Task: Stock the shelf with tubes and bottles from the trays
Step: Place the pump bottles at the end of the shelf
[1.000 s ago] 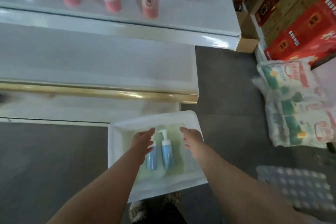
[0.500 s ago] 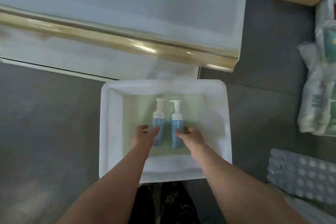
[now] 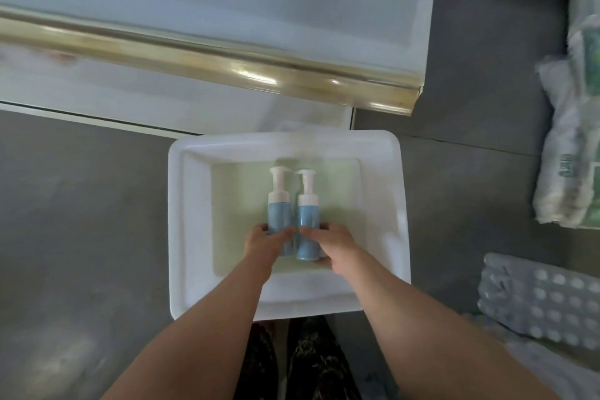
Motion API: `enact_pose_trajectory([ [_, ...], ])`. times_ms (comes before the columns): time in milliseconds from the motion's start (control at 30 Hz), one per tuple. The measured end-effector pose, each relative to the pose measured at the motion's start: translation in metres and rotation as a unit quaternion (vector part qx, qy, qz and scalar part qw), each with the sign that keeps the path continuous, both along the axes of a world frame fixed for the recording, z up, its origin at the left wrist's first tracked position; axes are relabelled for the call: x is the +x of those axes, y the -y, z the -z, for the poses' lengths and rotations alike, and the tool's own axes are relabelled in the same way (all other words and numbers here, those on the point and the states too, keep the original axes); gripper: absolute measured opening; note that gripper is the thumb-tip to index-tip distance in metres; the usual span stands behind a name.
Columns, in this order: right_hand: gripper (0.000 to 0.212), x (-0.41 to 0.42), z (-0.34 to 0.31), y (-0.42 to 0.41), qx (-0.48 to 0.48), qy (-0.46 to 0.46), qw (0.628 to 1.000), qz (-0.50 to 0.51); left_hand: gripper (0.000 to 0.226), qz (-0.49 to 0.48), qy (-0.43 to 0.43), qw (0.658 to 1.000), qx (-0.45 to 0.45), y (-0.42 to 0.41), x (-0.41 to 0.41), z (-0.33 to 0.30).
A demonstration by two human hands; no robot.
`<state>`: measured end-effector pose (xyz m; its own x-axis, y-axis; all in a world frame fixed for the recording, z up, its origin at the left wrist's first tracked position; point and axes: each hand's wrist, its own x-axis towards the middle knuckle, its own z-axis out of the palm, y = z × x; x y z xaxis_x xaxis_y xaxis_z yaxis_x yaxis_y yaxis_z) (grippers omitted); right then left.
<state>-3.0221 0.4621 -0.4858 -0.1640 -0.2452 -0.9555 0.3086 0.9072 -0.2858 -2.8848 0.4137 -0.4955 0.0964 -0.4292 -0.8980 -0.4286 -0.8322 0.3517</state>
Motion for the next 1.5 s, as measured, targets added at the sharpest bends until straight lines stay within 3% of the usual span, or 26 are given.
enact_pose_trajectory([
  [67,0.041,0.001,-0.013,-0.003,-0.004,0.020,0.999,0.028,0.038,-0.007,-0.016,1.000,0.013,-0.002,-0.002,-0.009],
  [200,0.036,0.000,-0.041,-0.015,-0.035,0.035,0.996,0.076,0.048,-0.026,-0.049,0.998,0.027,-0.008,0.001,-0.031],
  [300,0.041,-0.001,-0.064,-0.024,-0.068,0.027,0.993,0.093,0.054,-0.061,-0.075,0.995,0.005,-0.009,0.004,-0.058],
  [600,0.048,0.006,-0.168,-0.025,-0.177,0.014,0.970,0.166,0.061,-0.026,-0.182,0.979,-0.093,0.009,0.009,-0.170],
  [800,0.030,0.012,-0.259,-0.010,-0.291,-0.025,0.936,0.196,0.069,0.028,-0.245,0.949,-0.194,0.031,0.008,-0.258],
  [933,0.042,0.003,-0.317,-0.001,-0.384,-0.033,0.899,0.205,0.071,0.047,-0.295,0.922,-0.247,0.052,-0.003,-0.315],
  [1033,0.032,-0.004,-0.359,0.006,-0.440,-0.023,0.873,0.208,0.075,0.060,-0.328,0.898,-0.288,0.063,-0.012,-0.357],
  [1133,0.037,-0.011,-0.396,0.017,-0.470,-0.009,0.856,0.217,0.054,0.078,-0.377,0.869,-0.310,0.073,-0.023,-0.400],
  [1367,0.032,-0.030,-0.456,0.039,-0.530,-0.011,0.819,0.217,0.081,0.059,-0.443,0.841,-0.306,0.096,-0.042,-0.467],
  [1500,0.030,-0.052,-0.471,0.060,-0.541,-0.048,0.817,0.194,0.073,0.064,-0.452,0.823,-0.339,0.115,-0.059,-0.484],
])
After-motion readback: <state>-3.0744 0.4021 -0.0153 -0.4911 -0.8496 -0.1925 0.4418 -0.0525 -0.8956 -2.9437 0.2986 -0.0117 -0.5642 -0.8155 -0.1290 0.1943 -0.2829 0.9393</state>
